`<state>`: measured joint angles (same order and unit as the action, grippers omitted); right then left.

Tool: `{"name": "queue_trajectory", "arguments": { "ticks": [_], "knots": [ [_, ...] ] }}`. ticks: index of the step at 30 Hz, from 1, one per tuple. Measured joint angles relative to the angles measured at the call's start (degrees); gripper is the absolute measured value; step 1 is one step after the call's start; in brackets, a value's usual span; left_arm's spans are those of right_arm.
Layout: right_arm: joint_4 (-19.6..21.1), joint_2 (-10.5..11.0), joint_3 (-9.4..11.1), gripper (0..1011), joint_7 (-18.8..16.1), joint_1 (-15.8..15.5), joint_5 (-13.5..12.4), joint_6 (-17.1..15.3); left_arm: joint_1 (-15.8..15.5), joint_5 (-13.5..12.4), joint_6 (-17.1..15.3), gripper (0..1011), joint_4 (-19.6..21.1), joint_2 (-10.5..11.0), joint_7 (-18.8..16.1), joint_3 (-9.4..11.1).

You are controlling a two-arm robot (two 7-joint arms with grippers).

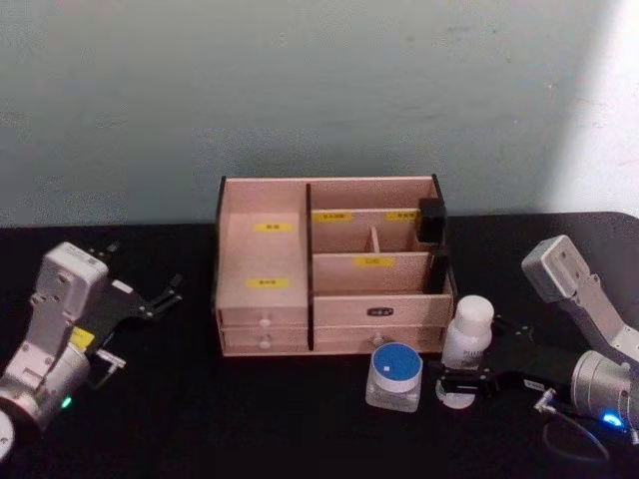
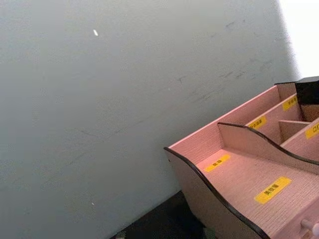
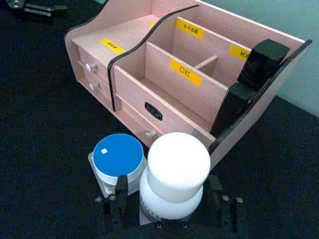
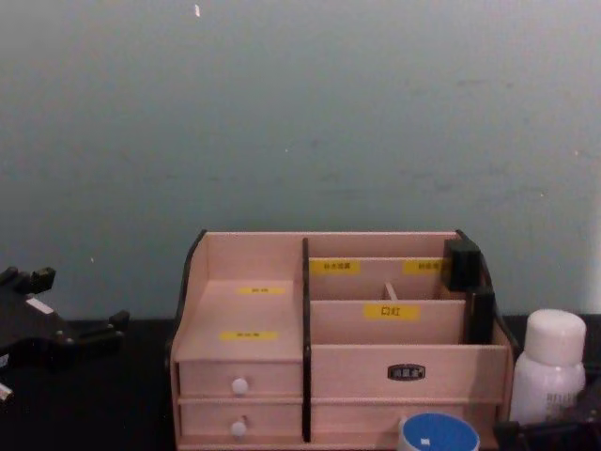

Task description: Pick up the facial cleanser and watermelon frost from the table and place them into the tiered storage box.

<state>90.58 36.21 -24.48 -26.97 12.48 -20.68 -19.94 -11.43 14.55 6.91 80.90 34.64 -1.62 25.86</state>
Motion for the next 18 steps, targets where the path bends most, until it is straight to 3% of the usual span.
{"name": "queue_trajectory", "arguments": {
  "ticks": [10, 18],
  "knots": [
    [0.0, 0.03, 0.07, 993, 0.01, -0.04, -0.15, 0.03, 0.0, 0.0, 0.0, 1001, 0.0, 0.0, 0.0, 0.0],
    [0.02, 0.07, 0.12, 810, 0.01, -0.08, -0.27, 0.03, 0.0, 0.0, 0.0, 1002, 0.0, 0.0, 0.0, 0.0]
  ]
}}
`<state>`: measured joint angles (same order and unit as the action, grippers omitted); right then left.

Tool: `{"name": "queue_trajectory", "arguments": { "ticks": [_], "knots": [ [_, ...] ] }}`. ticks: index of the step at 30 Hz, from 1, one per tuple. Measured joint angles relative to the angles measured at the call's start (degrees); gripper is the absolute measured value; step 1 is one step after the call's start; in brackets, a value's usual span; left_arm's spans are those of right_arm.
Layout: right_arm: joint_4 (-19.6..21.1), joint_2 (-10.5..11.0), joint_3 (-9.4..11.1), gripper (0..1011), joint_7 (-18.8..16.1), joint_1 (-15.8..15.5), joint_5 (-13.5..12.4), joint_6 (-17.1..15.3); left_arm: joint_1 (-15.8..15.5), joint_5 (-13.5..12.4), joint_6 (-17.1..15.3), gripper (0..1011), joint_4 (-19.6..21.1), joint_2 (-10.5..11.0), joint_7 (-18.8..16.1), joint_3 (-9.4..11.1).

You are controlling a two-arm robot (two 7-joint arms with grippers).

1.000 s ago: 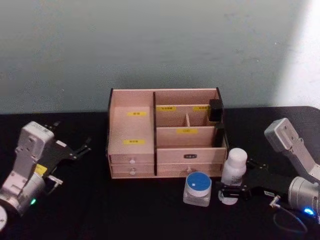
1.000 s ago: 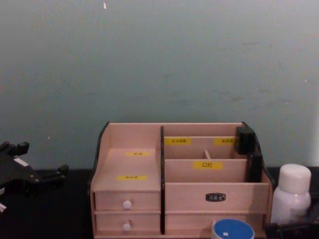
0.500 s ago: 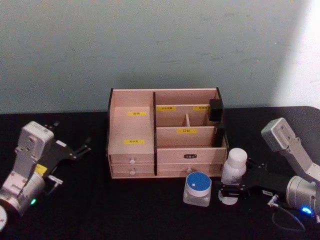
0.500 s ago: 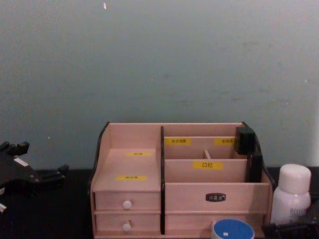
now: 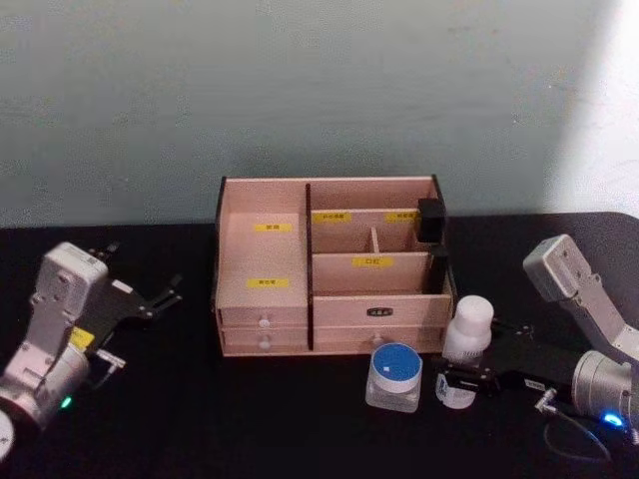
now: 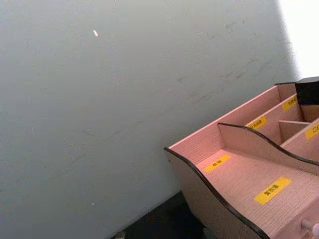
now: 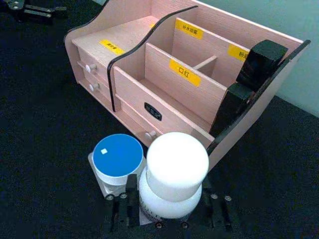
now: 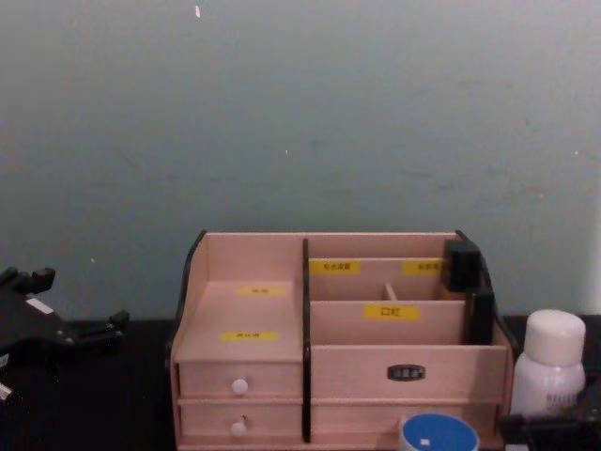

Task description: Pick up the facial cleanser and watermelon frost from the table and place them into the tiered storage box.

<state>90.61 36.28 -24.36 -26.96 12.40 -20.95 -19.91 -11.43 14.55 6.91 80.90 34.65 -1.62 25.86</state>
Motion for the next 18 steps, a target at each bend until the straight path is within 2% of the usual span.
{"name": "queue_trajectory", "arguments": {
  "ticks": [3, 7, 18],
  "knots": [
    [0.01, 0.01, 0.02, 677, 0.0, -0.01, -0.03, 0.0, 0.0, 0.0, 0.0, 1001, 0.0, 0.0, 0.0, 0.0],
    [0.03, 0.01, 0.03, 606, 0.0, -0.02, -0.07, 0.0, 0.0, 0.0, 0.0, 1001, 0.0, 0.0, 0.0, 0.0],
    [0.17, 0.08, 0.1, 595, -0.06, -0.14, -0.22, 0.01, 0.0, 0.0, 0.0, 1001, 0.0, 0.0, 0.0, 0.0]
  ]
}}
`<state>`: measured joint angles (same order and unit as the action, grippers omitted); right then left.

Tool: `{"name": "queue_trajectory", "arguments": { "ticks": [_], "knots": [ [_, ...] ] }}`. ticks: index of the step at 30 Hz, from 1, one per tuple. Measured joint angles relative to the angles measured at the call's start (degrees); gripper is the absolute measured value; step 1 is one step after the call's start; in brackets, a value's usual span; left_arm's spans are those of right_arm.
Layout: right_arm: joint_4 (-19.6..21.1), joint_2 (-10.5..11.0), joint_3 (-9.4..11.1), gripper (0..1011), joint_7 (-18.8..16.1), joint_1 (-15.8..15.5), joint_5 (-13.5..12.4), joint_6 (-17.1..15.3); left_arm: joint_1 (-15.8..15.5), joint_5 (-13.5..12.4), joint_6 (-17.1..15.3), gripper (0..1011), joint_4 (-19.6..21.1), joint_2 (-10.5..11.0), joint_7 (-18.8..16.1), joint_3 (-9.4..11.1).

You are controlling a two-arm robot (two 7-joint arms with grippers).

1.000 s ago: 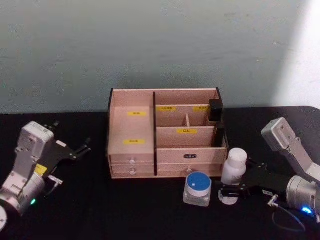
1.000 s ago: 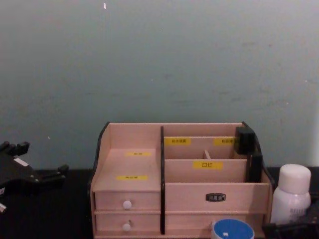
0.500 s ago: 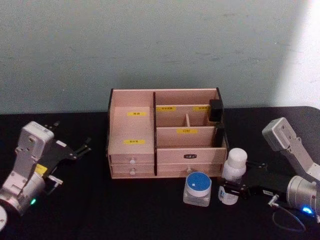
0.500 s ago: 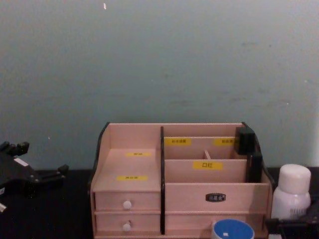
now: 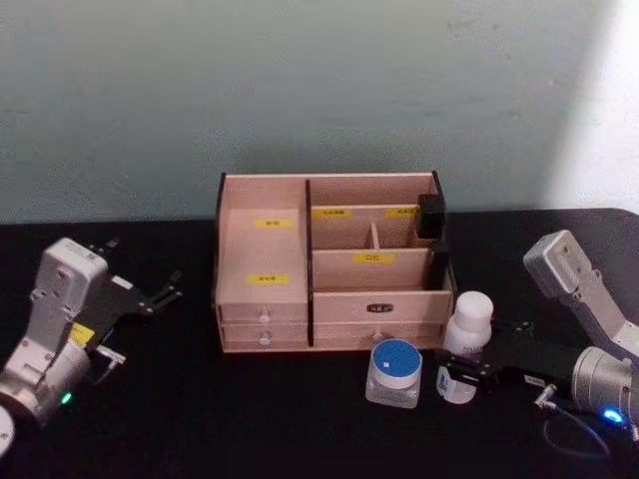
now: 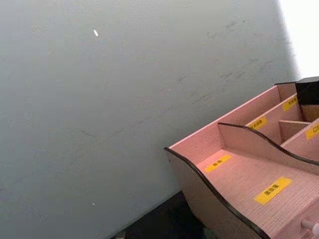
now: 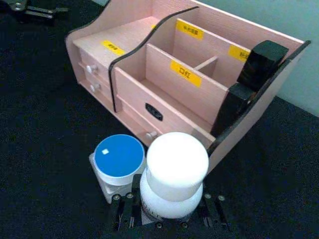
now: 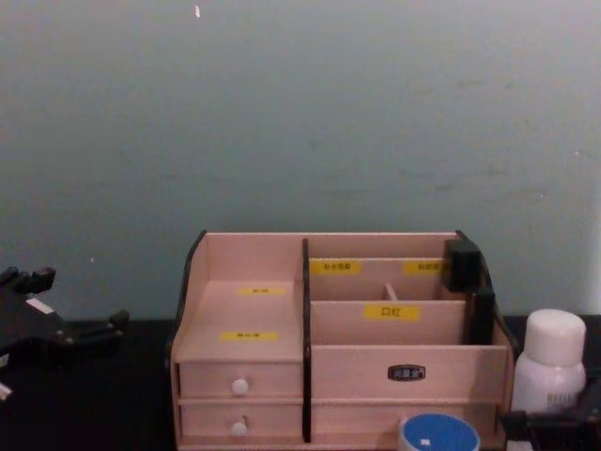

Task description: Pick up the facial cleanser and watermelon frost from the table and place them into the tiered storage box.

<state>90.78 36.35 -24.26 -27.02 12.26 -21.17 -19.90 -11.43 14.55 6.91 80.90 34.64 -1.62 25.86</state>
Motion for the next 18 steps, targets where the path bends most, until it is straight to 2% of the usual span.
{"name": "queue_trajectory", "arguments": {
  "ticks": [5, 12, 18],
  "knots": [
    [1.66, 0.75, 0.86, 596, -0.59, -1.06, -1.08, 0.14, 0.0, 0.0, 0.0, 1001, 0.0, 0.0, 0.0, 0.0],
    [6.45, 2.98, 2.86, 595, -1.34, -2.99, -3.9, -0.39, 0.0, 0.0, 0.0, 1001, 0.0, 0.0, 0.0, 0.0],
    [9.53, 4.22, 3.9, 596, -1.46, -2.95, -5.62, -0.86, 0.0, 0.0, 0.0, 1001, 0.0, 0.0, 0.0, 0.0]
  ]
}}
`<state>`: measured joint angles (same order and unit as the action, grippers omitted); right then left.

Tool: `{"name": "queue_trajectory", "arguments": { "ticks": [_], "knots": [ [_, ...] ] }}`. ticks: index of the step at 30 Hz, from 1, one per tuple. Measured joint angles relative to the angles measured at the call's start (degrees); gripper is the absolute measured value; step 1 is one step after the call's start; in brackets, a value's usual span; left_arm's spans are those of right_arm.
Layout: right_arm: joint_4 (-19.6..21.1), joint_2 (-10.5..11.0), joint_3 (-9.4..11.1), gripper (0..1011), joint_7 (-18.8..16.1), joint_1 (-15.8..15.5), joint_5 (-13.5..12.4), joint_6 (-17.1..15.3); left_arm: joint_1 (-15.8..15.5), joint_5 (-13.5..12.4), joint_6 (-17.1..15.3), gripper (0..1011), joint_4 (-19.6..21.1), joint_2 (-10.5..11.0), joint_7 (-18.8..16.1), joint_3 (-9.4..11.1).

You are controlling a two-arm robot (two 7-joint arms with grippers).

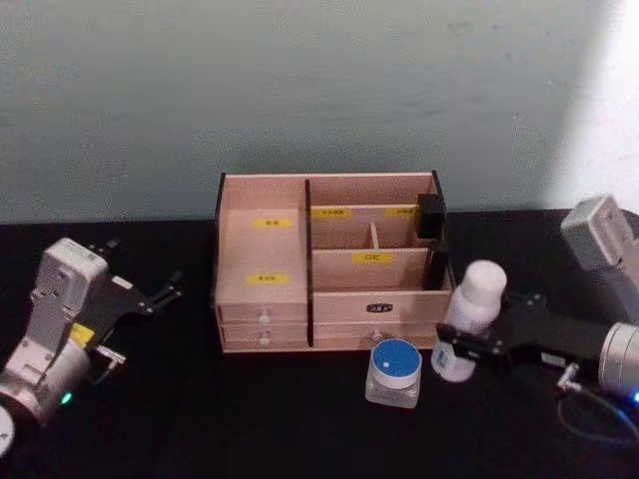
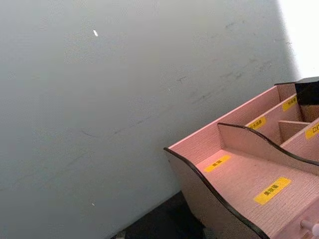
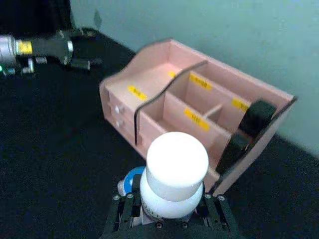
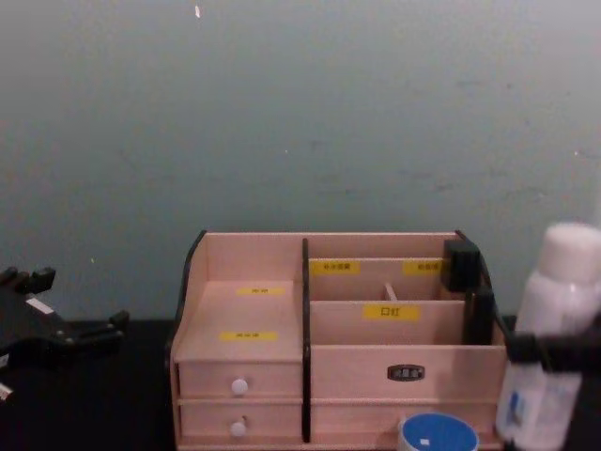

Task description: Pick up the facial cleanser and watermelon frost from the table and place them into the tiered storage box.

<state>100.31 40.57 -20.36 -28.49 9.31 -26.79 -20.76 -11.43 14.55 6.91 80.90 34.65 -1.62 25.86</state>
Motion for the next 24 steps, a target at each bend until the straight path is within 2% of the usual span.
{"name": "queue_trajectory", "arguments": {
  "ticks": [3, 8, 13, 17, 19, 24],
  "knots": [
    [0.88, 0.07, 0.09, 596, 0.42, 1.31, -0.26, -0.06, 0.0, 0.0, 0.0, 1001, 0.0, 0.0, 0.0, 0.0],
    [0.32, -1.06, -1.06, 595, 1.11, 4.85, 0.05, -0.07, 0.0, 0.0, 0.0, 1001, 0.0, 0.0, 0.0, 0.0],
    [-3.4, -3.97, -3.25, 595, 1.41, 10.56, 1.46, -0.38, 0.0, 0.0, 0.0, 1001, 0.0, 0.0, 0.0, 0.0],
    [-5.95, -5.74, -4.49, 595, 1.33, 13.76, 2.23, -0.43, 0.0, 0.0, 0.0, 1001, 0.0, 0.0, 0.0, 0.0],
    [-9.11, -7.8, -5.94, 595, 1.08, 17.15, 3.02, -0.54, 0.0, 0.0, 0.0, 1001, 0.0, 0.0, 0.0, 0.0],
    [-14.03, -10.95, -8.03, 595, 0.36, 21.71, 3.95, -0.73, 0.0, 0.0, 0.0, 1001, 0.0, 0.0, 0.0, 0.0]
  ]
}}
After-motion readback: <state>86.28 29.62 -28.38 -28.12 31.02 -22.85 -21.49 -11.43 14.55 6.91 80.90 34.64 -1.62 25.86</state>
